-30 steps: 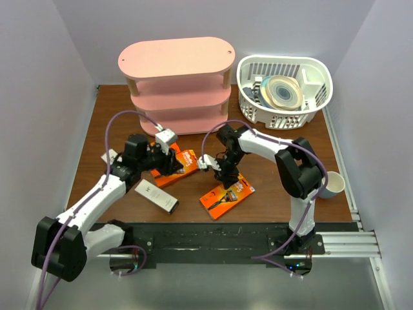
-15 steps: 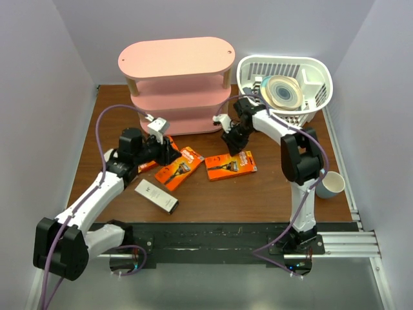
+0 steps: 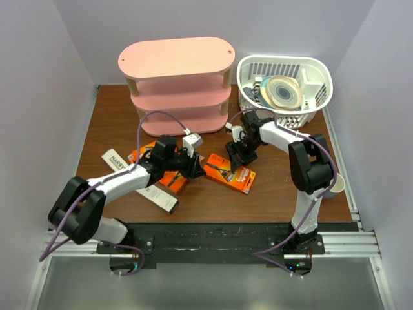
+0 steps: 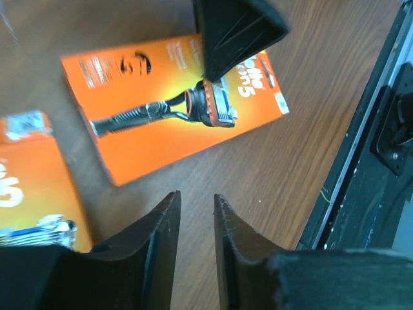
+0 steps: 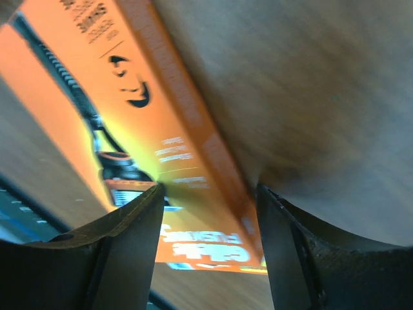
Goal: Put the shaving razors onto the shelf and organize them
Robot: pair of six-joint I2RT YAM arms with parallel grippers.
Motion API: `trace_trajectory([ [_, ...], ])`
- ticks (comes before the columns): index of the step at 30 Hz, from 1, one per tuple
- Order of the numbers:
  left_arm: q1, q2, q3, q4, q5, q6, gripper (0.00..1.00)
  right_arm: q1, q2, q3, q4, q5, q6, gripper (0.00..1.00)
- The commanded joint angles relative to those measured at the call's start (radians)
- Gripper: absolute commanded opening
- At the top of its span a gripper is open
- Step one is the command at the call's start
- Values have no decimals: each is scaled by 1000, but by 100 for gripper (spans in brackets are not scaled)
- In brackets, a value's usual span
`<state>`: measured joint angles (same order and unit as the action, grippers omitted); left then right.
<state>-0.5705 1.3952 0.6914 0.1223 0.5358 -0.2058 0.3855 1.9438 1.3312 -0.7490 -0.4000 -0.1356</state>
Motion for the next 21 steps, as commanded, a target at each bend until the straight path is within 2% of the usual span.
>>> trace_trajectory([
  [1, -28, 94, 17, 43, 41, -52, 26, 9, -42, -70, 7, -112, 157, 61],
  [3, -34, 131, 7, 60, 24, -59, 22, 7, -46, -98, 13, -132, 168, 62],
  [6, -35, 171, -13, 120, -16, -105, 21, 9, -62, -130, 28, -155, 179, 62],
  [8, -35, 195, -15, 167, -8, -135, 24, 10, -78, -164, 46, -168, 179, 64],
  [12, -35, 260, 6, 235, -49, -239, 39, 24, -111, -225, 97, -171, 203, 67],
  [21, -34, 441, 212, 283, -54, -297, 49, 78, -118, -310, 177, -201, 252, 67],
])
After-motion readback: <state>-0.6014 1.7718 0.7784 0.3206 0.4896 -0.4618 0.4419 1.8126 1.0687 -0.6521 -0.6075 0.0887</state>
